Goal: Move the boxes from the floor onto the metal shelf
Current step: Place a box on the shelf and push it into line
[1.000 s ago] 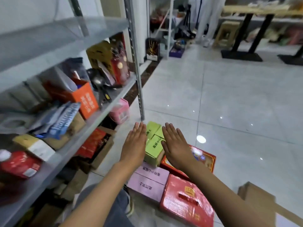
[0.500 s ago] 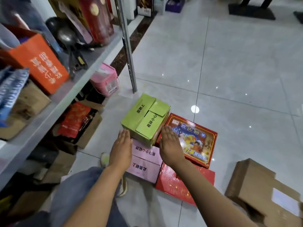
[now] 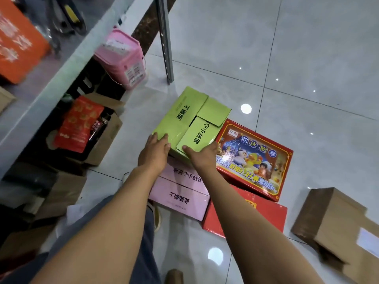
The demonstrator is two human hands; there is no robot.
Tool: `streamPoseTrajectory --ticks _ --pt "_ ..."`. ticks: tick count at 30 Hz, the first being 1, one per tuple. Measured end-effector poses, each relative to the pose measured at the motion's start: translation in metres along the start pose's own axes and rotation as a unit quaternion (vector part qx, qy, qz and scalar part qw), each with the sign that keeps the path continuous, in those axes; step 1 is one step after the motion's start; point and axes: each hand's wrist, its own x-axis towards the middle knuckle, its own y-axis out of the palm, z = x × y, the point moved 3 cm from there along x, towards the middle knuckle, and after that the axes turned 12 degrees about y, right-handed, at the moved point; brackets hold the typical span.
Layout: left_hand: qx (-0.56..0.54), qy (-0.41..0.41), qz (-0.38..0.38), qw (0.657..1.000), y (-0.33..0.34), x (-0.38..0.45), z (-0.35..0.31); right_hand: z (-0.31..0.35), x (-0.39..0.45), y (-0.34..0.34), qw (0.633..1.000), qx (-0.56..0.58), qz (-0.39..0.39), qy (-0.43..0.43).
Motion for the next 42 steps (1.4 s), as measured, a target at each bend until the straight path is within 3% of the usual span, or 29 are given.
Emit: streamPoseTrajectory --ticks 9,17,27,35,42 --pt "-0.144 -0.123 -0.046 0.981 0.007 0.028 0.02 -0.008 0.007 0.012 0.986 0.132 0.061 0.078" --pt "-0.137 -0.173 -0.032 0.975 0.005 0.013 0.027 -0.021 -0.022 -0.001 0.966 0.239 0.084 0.048" --pt "-0.266 -0.073 -0.101 0.956 -0.049 -0.026 -0.019 -0.031 -0.065 -0.039 0.943 0.317 0.104 0.008" --pt "-0.338 -0.049 -0.211 0.916 -0.102 -0.104 -0.071 0.019 -0.14 -0.112 0.946 0.268 0.085 -0.16" --pt "-0.356 0.032 -0.314 0.879 -0.177 -0.172 -0.128 0.049 -0.226 -0.173 0.918 0.274 0.082 -0.274"
